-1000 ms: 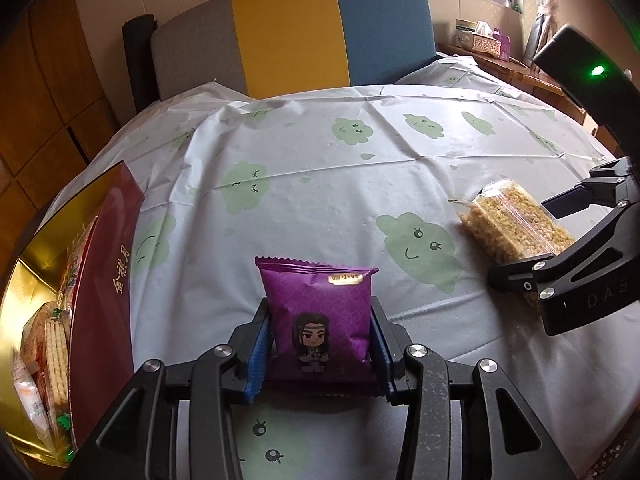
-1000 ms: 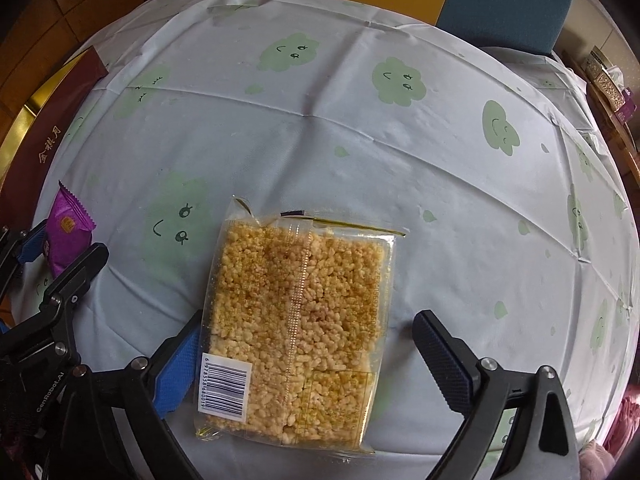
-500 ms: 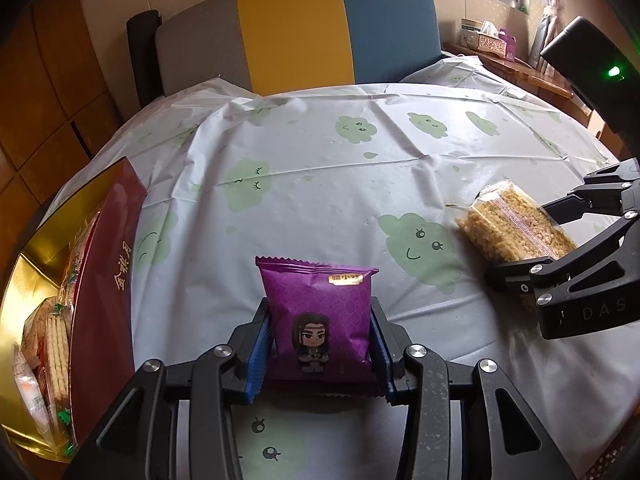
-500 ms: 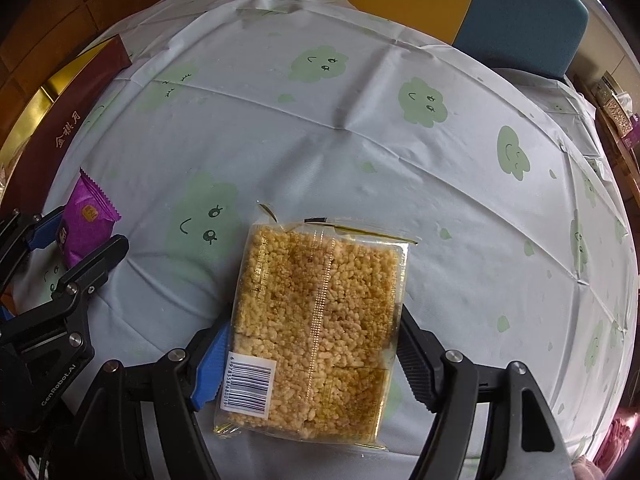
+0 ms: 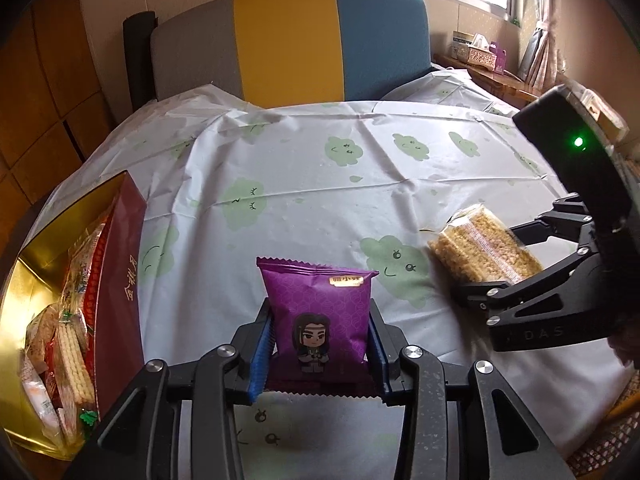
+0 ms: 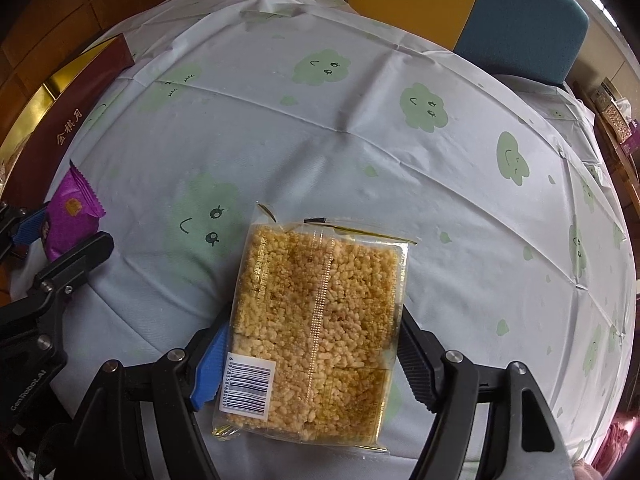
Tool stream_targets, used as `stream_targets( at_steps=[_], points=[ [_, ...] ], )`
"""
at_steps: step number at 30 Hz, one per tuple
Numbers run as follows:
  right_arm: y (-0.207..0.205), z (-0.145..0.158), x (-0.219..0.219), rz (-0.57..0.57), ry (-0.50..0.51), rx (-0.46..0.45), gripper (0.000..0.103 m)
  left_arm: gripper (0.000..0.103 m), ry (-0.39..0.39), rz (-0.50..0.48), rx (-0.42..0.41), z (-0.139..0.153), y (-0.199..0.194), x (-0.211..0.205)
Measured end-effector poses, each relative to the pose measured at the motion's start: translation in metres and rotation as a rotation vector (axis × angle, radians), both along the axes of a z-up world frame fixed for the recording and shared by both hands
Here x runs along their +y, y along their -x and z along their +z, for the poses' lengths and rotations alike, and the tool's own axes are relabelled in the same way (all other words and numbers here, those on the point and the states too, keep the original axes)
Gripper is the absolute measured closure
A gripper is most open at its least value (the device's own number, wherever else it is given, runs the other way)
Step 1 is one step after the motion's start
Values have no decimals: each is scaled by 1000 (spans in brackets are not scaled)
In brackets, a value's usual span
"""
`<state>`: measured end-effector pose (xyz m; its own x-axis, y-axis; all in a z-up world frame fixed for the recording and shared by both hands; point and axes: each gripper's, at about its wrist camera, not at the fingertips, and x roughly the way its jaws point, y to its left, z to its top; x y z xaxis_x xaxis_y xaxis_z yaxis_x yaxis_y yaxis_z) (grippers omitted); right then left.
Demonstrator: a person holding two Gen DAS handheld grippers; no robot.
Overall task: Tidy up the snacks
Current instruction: 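Carry the purple packet over the gold box with the left gripper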
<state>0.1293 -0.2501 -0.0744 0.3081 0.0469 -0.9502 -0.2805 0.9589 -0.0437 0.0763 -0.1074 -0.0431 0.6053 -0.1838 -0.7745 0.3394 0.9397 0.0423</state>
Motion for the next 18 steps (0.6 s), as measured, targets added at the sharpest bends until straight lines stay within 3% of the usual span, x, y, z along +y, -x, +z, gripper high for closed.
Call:
stream_targets(
  at_steps=[9,18],
  points=[
    [4,1,1,2,-2,-8,28,61,105,64,-29,45,10,49],
    [7,2,0,-2,-7,-16,28,61,192,335,8,60,-19,163]
  ],
)
